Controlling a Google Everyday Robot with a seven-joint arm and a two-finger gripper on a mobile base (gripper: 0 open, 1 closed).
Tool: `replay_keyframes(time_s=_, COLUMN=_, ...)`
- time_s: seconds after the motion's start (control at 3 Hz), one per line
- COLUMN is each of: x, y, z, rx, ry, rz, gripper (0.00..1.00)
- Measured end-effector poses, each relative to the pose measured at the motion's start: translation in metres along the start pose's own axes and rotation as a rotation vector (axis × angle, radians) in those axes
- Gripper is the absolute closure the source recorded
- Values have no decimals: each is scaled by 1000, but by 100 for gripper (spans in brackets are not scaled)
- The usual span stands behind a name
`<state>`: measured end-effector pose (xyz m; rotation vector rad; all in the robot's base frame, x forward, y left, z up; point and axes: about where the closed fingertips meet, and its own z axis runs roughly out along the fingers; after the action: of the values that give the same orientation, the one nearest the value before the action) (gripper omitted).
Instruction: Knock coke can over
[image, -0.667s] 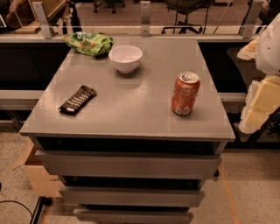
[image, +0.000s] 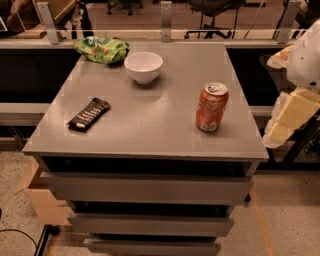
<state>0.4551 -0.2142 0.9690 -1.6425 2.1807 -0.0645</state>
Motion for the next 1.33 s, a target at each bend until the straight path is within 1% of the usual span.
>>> replay_keyframes(time_s=0.33, x=0, y=-23, z=41, rx=14, ry=-198, rz=78, gripper=0)
replay_keyframes(time_s=0.67, x=-12, y=-47, z=70, rx=34, ry=-407, rz=135, gripper=0)
replay_keyframes(time_s=1.0, x=-35, y=-60, z=83, rx=27, ry=-566, rz=150, gripper=0)
replay_keyframes(time_s=1.33, x=-53, y=-62, z=91, rx=-8, ry=-661, rz=151, gripper=0)
